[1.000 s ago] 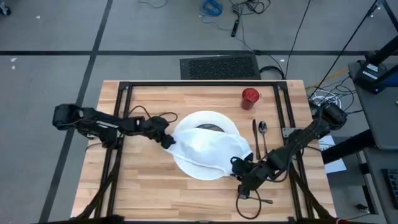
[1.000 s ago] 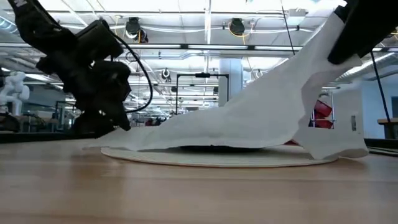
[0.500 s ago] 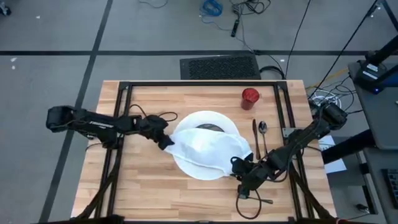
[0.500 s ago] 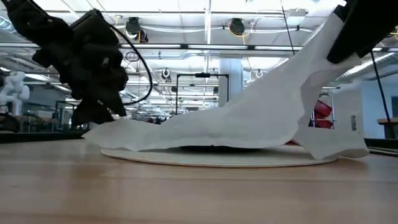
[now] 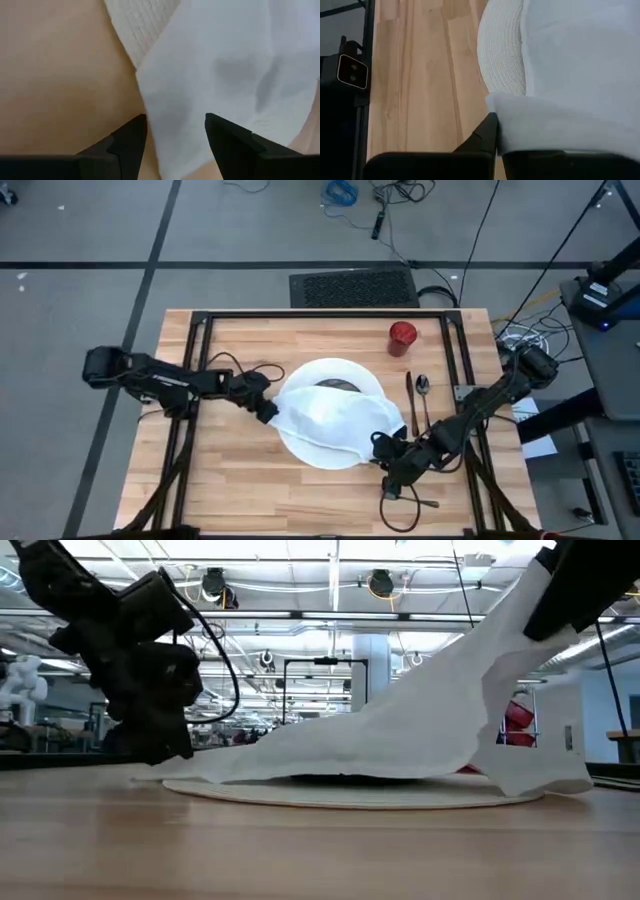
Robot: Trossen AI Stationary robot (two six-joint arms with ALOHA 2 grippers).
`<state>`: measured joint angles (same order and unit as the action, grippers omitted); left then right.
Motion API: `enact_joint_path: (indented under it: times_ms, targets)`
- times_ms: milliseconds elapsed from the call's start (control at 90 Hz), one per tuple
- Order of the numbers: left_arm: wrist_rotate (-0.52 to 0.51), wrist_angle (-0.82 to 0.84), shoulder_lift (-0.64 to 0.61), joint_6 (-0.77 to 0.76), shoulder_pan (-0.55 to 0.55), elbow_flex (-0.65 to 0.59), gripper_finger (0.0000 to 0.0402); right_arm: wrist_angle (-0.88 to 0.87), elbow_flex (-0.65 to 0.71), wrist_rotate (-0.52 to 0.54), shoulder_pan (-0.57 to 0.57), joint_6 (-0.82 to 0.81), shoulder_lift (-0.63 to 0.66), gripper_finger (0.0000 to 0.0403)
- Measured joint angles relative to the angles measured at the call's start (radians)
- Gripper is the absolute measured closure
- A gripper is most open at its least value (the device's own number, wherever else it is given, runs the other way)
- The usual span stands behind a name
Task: Set table place
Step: Fold the white table napkin
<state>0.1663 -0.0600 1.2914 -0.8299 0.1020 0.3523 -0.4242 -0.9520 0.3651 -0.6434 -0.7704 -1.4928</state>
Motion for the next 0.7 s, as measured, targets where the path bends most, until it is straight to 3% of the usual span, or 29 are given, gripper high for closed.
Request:
enact_joint_path:
  times_ms: [256,344,544,700]
  targets:
    - [0.032,-0.054,-0.027,0.006,-0.004,0.0,0.0221,0.0,0.0,0.0,0.0,0.005,0.0,0.0403]
    - [0.032,-0.054,-0.028,0.008,-0.016,0.0,0.0254,0.001,0.0,0.0,0.0,0.005,0.0,0.0403]
    - [0.039,-0.053,-0.029,0.005,-0.033,0.0,0.0379,0.003,0.0,0.0,0.0,0.005,0.0,0.0403]
    - [0.073,-0.053,-0.056,0.013,-0.032,0.0,0.0388,0.004,0.0,0.0,0.0,0.005,0.0,0.0403]
